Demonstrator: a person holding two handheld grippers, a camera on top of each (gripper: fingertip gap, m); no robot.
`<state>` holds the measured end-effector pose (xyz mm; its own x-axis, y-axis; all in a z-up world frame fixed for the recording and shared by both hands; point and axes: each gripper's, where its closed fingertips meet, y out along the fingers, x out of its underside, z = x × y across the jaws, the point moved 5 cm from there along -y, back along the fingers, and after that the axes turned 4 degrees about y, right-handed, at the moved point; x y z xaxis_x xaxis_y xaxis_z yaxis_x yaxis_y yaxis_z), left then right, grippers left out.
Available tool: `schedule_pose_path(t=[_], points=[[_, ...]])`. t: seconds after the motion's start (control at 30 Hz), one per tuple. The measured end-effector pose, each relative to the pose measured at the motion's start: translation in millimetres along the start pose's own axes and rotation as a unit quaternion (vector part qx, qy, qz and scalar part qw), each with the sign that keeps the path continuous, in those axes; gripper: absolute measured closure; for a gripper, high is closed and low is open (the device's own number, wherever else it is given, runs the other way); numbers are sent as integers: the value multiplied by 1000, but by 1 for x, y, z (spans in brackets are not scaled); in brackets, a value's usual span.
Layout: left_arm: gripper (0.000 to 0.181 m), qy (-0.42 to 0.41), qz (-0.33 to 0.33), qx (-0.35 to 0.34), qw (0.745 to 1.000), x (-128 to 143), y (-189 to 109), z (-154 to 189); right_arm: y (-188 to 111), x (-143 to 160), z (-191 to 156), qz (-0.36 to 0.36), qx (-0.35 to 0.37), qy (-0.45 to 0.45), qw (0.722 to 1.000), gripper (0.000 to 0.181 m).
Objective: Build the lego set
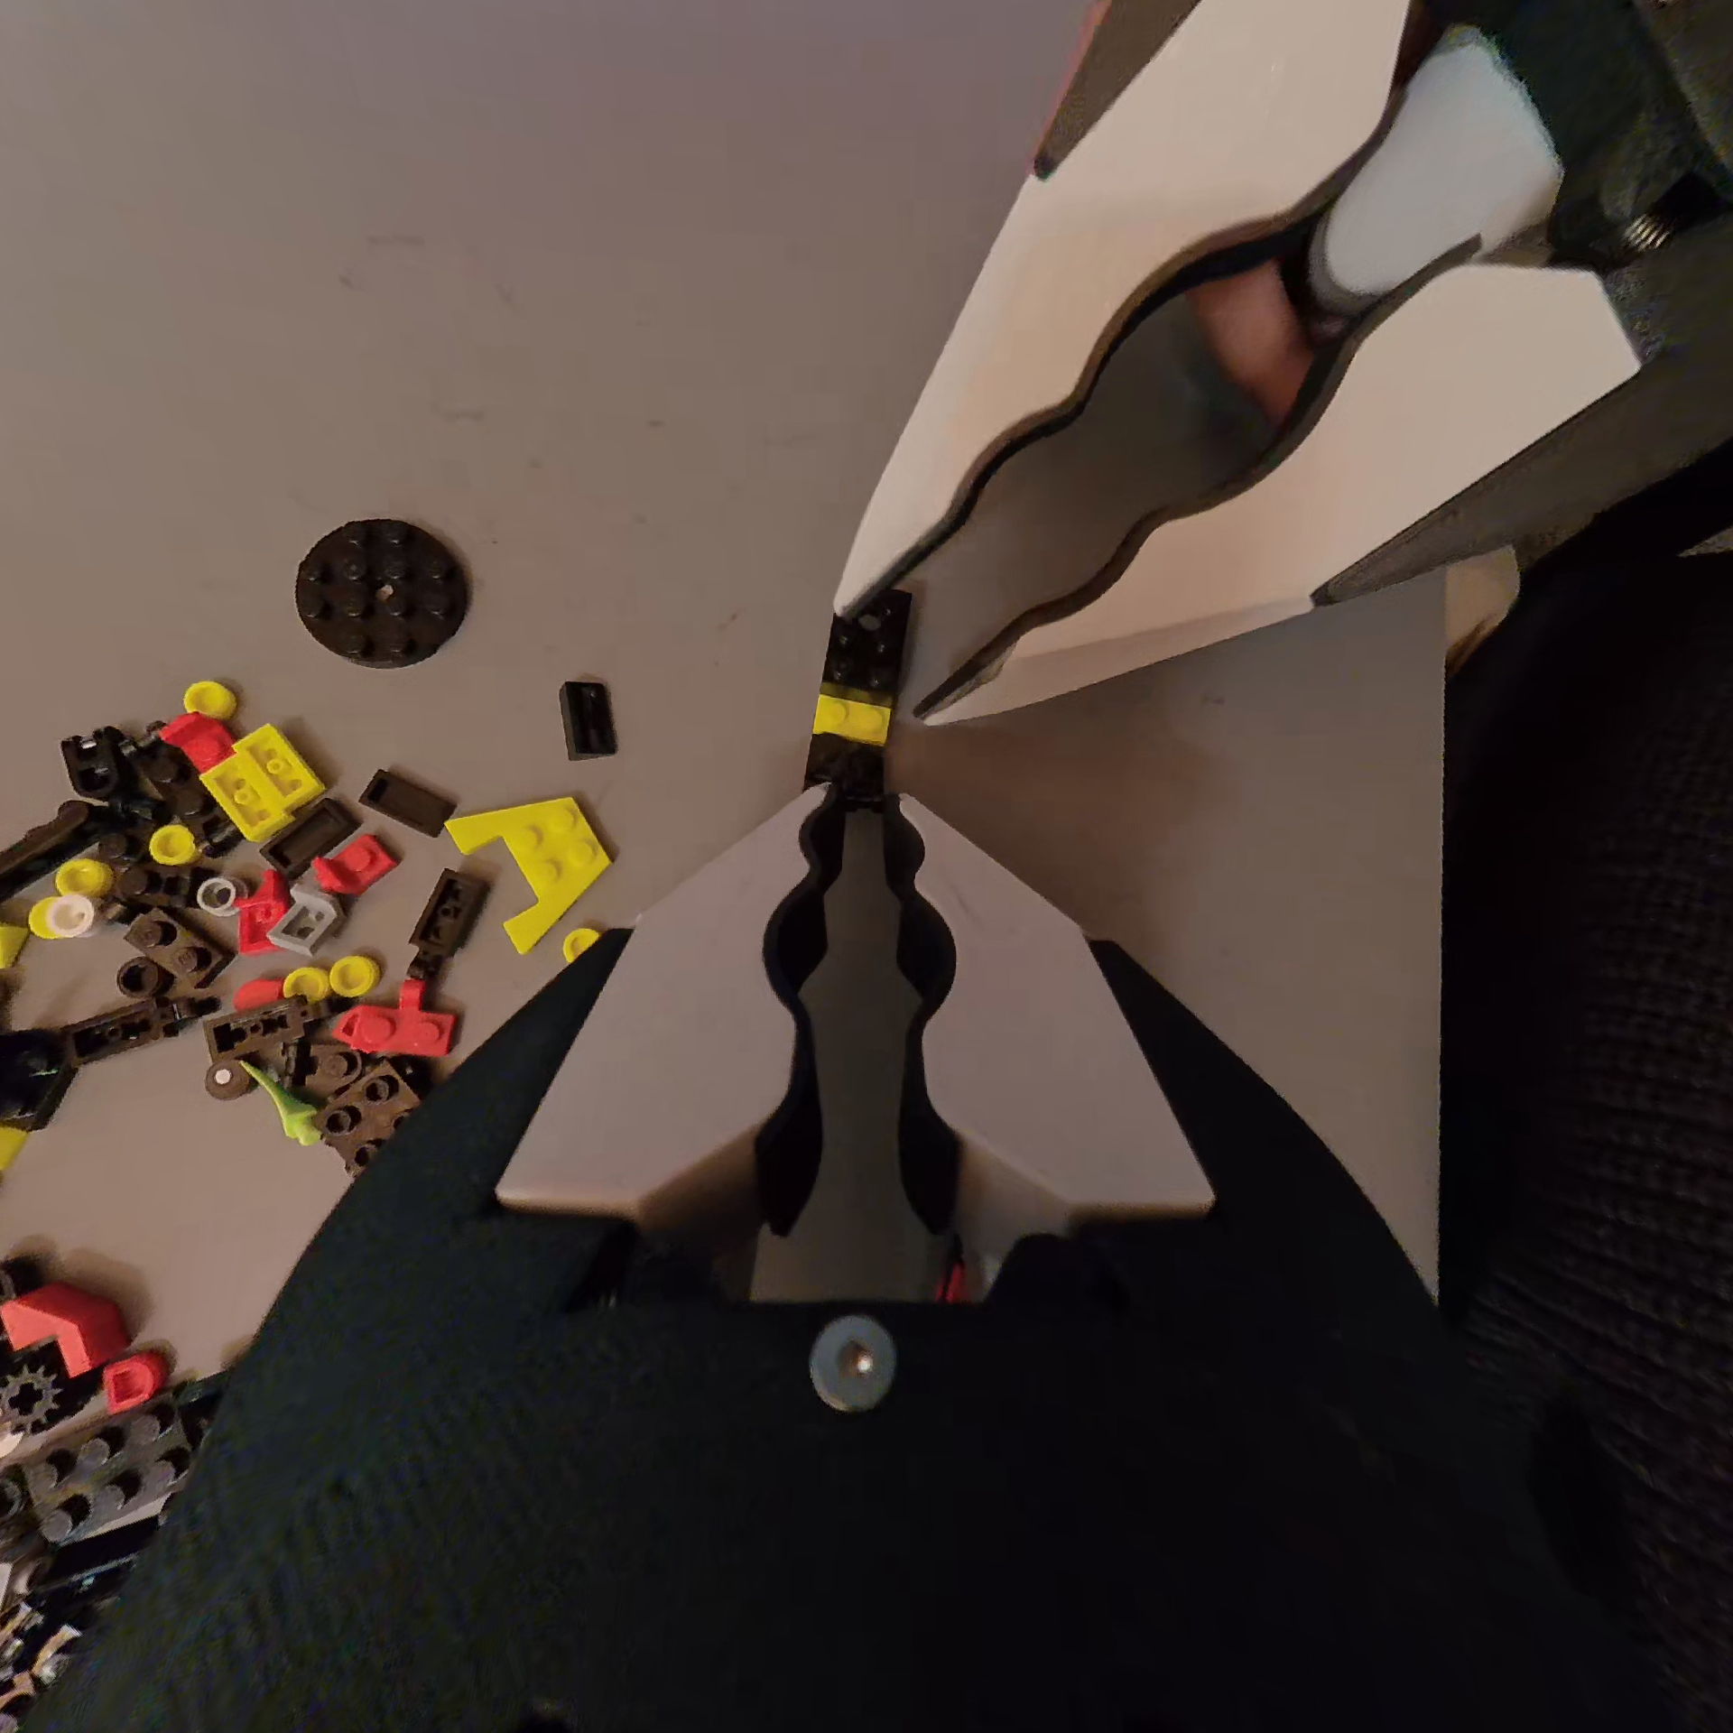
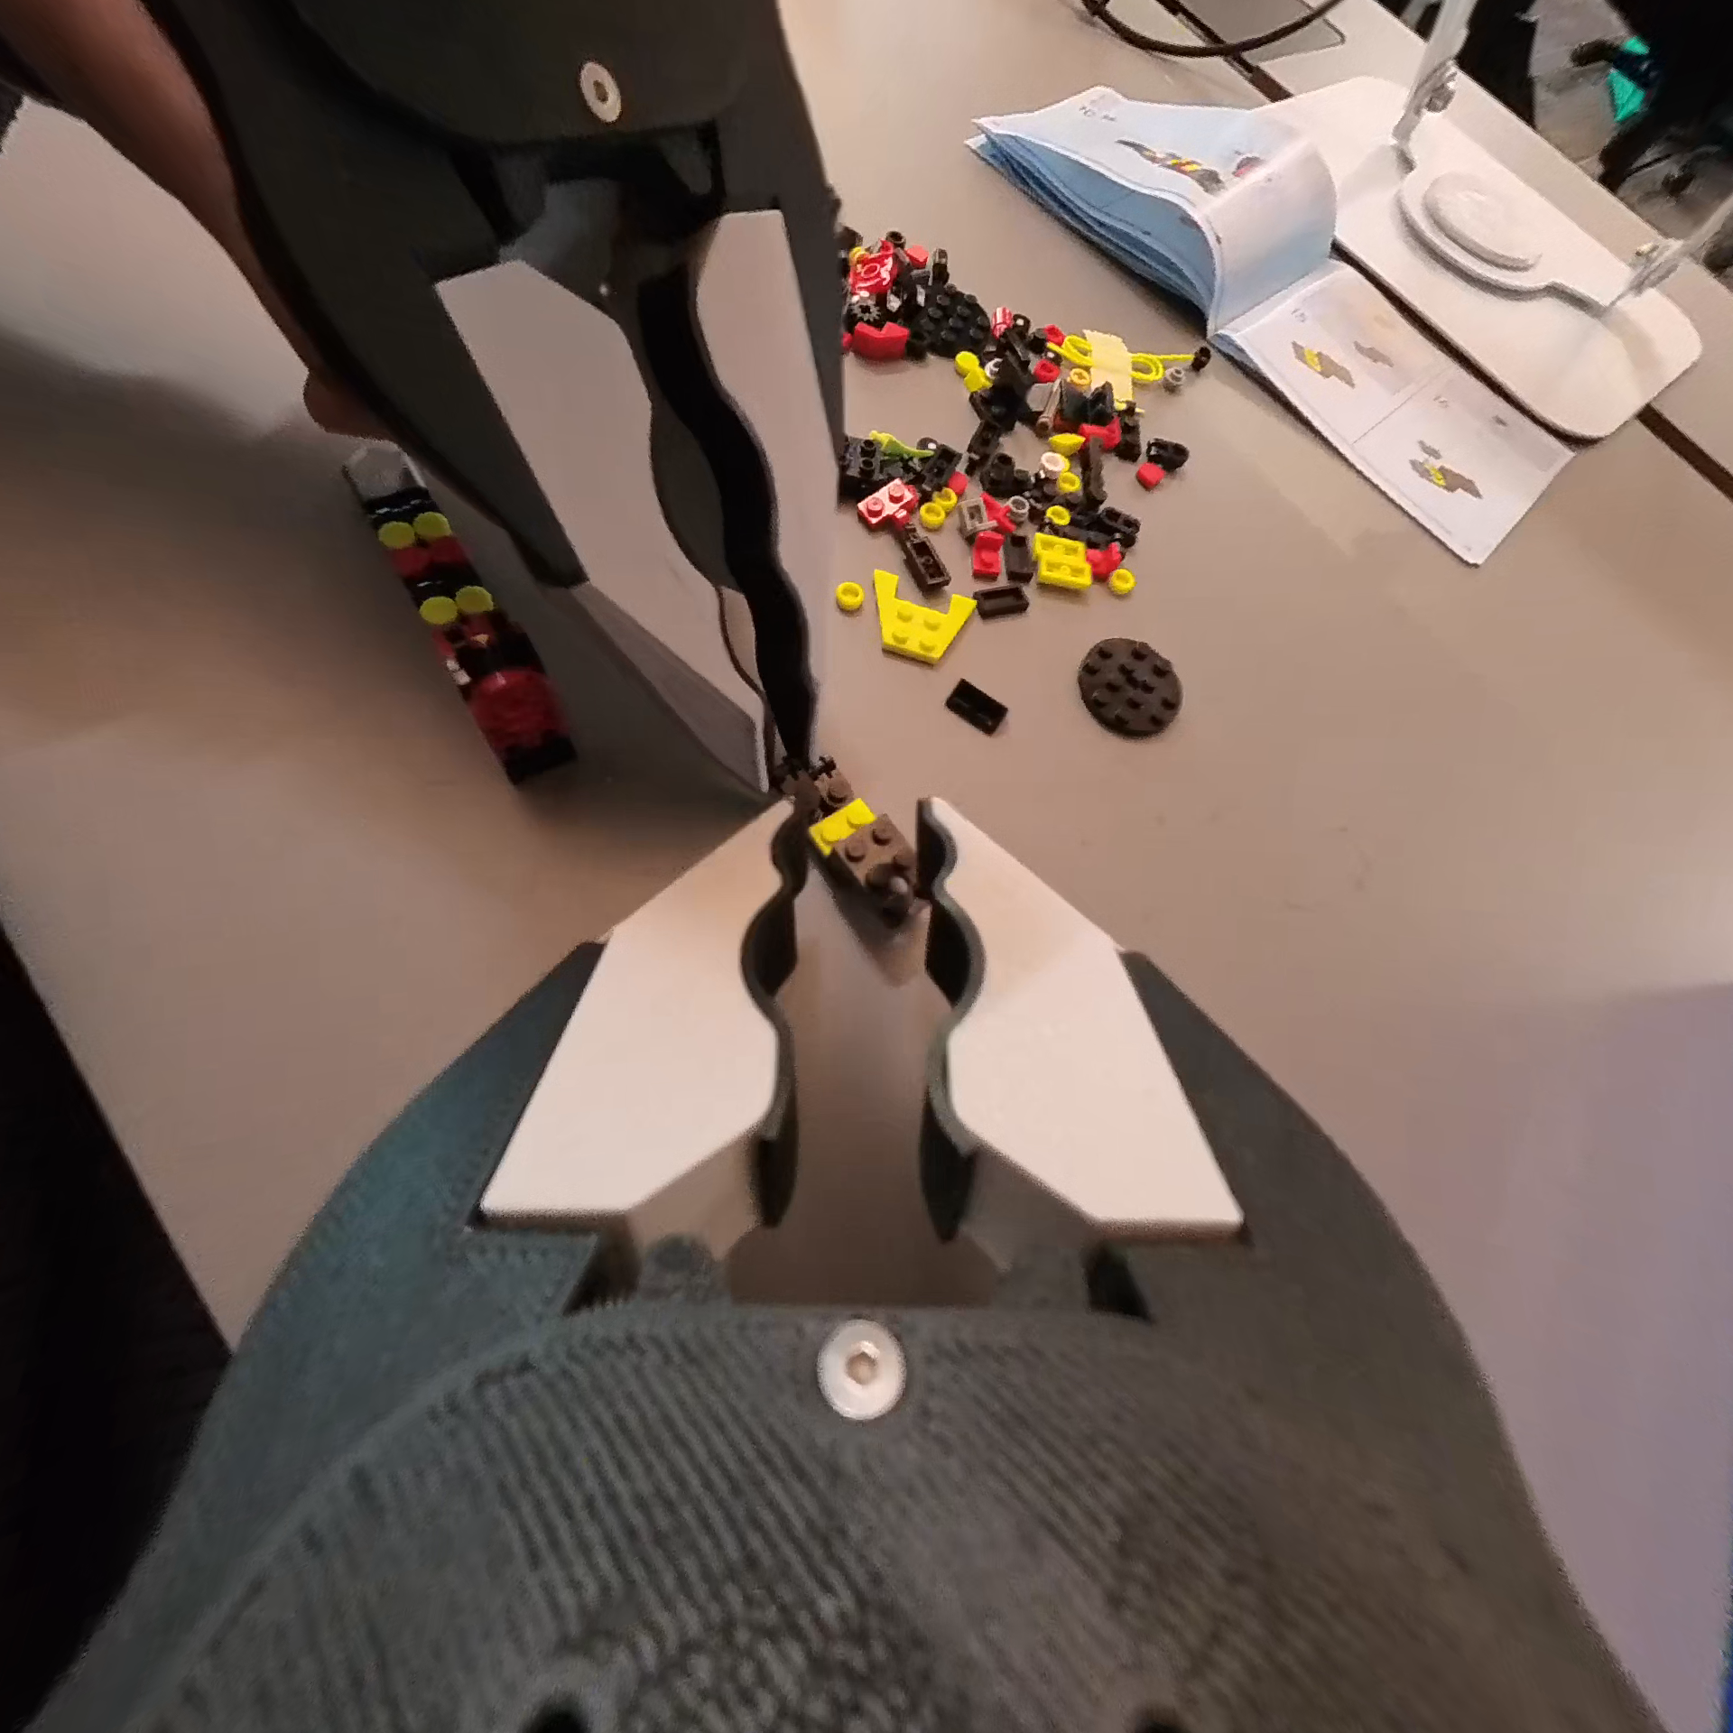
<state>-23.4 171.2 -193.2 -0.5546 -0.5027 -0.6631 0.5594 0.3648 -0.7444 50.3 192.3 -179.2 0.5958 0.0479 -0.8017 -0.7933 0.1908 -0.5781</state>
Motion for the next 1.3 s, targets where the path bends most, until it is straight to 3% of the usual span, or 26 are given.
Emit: schedule_pose_path(t=[0.17,0.47,0.7,1.0,1.3], points=[[176,-2,6,3,1000,-2,0,1,3,0,-7,-7,5,-48,999,181],[176,-5,9,3,1000,-2,3,1,7,2,-10,-19,-8,-50,999,181],[176,-5,19,7,1000,-4,0,2,0,2,11,-10,41,-44,998,181],[176,-7,30,-1,1000,2,-12,-7,-11,17,25,-17,-23,60,998,135],[176,-8,37,26,999,-2,-6,1,-2,22,20,-37,-26,45,998,145]])
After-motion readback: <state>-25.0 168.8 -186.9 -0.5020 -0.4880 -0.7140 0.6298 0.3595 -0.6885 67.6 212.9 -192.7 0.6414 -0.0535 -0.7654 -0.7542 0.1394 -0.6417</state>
